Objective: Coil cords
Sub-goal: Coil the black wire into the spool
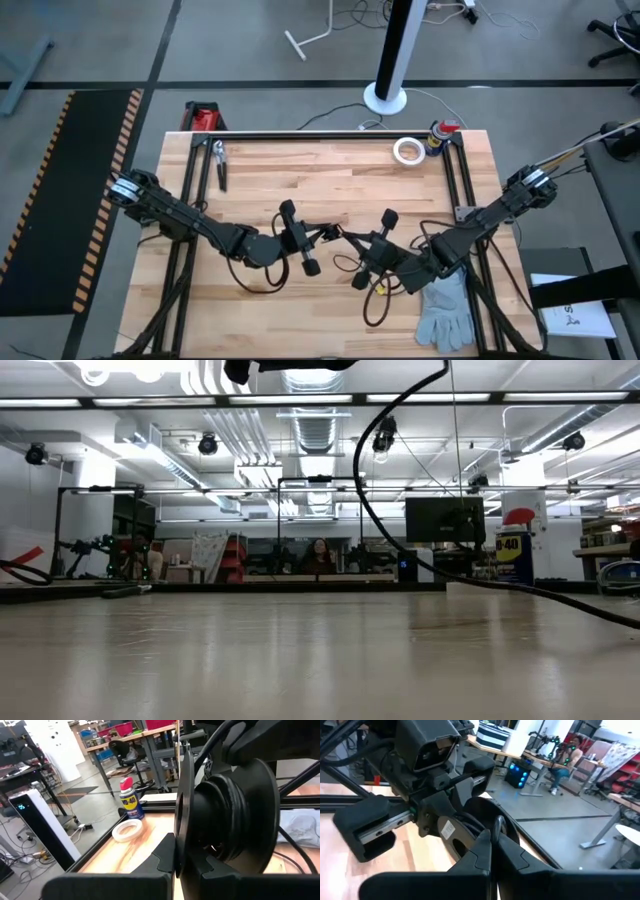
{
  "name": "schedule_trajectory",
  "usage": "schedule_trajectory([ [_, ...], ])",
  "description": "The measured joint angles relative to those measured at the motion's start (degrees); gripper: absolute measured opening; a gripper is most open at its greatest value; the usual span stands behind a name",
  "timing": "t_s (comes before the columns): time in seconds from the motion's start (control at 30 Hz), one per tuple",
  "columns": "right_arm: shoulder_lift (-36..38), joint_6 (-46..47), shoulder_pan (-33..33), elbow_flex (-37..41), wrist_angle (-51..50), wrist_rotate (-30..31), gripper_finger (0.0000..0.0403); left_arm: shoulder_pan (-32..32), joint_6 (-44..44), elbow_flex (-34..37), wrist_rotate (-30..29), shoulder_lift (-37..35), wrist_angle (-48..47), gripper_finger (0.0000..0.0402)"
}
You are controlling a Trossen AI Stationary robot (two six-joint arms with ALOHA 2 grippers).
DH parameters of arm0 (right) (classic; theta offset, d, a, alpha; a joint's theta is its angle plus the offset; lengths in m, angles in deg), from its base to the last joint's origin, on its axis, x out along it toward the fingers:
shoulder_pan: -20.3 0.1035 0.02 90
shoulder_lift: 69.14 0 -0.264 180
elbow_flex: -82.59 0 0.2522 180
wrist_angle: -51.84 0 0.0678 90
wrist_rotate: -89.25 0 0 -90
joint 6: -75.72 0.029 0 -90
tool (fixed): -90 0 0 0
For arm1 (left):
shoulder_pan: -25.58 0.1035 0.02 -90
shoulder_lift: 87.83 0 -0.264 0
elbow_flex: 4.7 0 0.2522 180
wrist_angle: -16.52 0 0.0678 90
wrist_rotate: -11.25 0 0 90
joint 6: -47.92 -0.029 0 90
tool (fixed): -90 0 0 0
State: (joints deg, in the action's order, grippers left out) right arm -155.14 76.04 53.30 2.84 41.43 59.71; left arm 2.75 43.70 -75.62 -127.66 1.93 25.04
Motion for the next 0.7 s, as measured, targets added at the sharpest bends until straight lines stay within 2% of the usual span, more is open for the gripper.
schedule_trajectory([
  [0.1, 0.0, -1.6, 0.4, -0.3, 0.0, 1.9, 0.0000, 0.0, 0.0, 0.0, -0.1, 0.0, 0.2, 0.0000],
  [0.3, 0.0, -3.4, 0.6, -1.9, 0.0, 1.8, 0.0000, 0.0, -0.2, 0.0, -2.2, 0.0, 0.2, 0.0000],
  [0.7, -1.0, -2.8, 0.1, -2.5, 3.2, -6.2, 0.0000, -0.1, -0.4, 0.0, -2.1, 0.0, 0.3, 0.0000],
])
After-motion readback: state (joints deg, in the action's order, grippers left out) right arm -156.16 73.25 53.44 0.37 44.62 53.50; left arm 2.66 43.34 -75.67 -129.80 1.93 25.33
